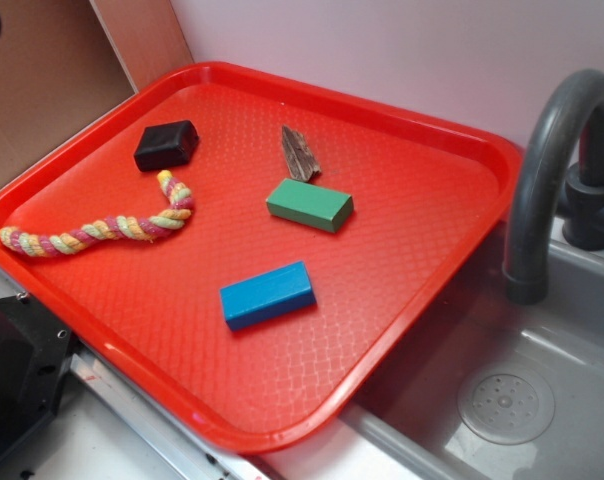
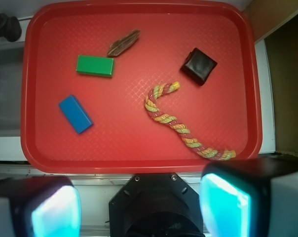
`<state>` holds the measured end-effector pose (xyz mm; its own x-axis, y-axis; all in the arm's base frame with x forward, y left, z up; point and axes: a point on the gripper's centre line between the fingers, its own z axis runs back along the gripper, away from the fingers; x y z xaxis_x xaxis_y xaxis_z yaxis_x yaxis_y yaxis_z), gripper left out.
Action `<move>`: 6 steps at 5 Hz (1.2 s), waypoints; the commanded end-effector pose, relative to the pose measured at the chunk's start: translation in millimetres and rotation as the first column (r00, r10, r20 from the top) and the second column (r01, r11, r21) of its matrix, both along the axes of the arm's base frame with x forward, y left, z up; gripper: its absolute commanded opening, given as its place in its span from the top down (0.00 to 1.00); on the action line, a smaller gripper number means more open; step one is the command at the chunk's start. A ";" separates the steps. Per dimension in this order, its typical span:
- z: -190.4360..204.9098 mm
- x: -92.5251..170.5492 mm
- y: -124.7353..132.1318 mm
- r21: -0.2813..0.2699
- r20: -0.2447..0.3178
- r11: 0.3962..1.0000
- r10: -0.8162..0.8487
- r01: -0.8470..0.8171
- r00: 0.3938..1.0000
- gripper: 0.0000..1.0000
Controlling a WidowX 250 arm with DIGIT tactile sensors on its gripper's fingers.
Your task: Grab the blue block.
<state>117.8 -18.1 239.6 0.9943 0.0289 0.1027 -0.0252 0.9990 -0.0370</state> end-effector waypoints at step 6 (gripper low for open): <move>-79.7 49.6 -64.1 0.104 0.011 0.902 -0.423 0.420 0.906 0.00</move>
